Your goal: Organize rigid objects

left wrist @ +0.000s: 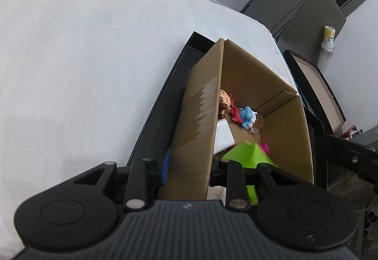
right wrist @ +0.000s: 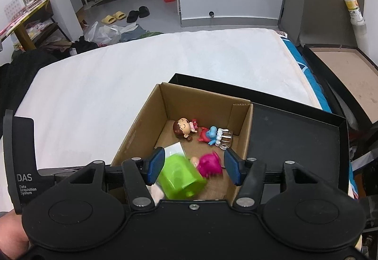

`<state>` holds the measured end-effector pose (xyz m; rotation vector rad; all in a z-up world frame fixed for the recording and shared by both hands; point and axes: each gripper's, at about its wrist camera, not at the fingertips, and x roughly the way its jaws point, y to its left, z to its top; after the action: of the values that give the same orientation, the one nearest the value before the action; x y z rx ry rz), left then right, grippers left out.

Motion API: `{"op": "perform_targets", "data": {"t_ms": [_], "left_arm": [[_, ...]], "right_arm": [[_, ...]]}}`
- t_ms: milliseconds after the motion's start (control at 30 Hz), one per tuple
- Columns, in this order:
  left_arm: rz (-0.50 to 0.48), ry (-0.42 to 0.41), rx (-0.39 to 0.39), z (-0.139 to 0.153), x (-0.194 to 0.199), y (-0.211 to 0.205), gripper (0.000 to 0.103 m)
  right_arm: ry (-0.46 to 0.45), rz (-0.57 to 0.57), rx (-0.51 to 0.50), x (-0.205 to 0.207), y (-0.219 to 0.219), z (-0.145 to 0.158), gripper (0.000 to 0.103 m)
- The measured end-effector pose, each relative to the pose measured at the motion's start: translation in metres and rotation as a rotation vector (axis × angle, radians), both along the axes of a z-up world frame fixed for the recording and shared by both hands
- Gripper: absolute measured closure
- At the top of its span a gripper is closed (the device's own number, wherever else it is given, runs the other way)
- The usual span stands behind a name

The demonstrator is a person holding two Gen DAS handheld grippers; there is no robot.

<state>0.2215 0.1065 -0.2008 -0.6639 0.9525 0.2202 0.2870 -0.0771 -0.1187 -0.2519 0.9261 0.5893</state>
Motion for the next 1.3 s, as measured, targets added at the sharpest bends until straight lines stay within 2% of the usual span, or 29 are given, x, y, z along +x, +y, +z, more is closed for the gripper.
{"op": "perform_targets", "data": {"t_ms": [267, 467, 667, 833, 1033, 1167, 1300], "left_arm": [[0.005, 0.007, -0.012, -0.001, 0.000, 0.002, 0.075], [0.032, 0.012, -0.062, 0.000, -0.002, 0.007, 0.075], [0.030, 0.009, -0.042, 0.013, -0.001, 0.004, 0.075], [-0.009, 0.006, -0.004, 0.028, -0.005, -0.005, 0.075], [-0.061, 0.001, 0.060, 0.057, -0.012, -0.020, 0.073], [-0.095, -0.022, 0.082, 0.084, -0.021, -0.027, 0.064], [-0.112, -0.045, 0.135, 0.109, -0.033, -0.035, 0.050]], "right_arm": [[-0.015, -0.018, 0.007, -0.004, -0.010, 0.008, 0.048], [-0.005, -0.047, 0.023, -0.007, -0.025, 0.014, 0.046], [0.024, -0.083, 0.076, -0.008, -0.046, 0.022, 0.038], [0.030, -0.126, 0.108, -0.008, -0.064, 0.031, 0.024], [0.025, -0.163, 0.162, -0.015, -0.087, 0.044, 0.012], [0.020, -0.179, 0.207, -0.022, -0.101, 0.052, 0.008], [0.007, -0.194, 0.248, -0.031, -0.115, 0.060, 0.000]]}}
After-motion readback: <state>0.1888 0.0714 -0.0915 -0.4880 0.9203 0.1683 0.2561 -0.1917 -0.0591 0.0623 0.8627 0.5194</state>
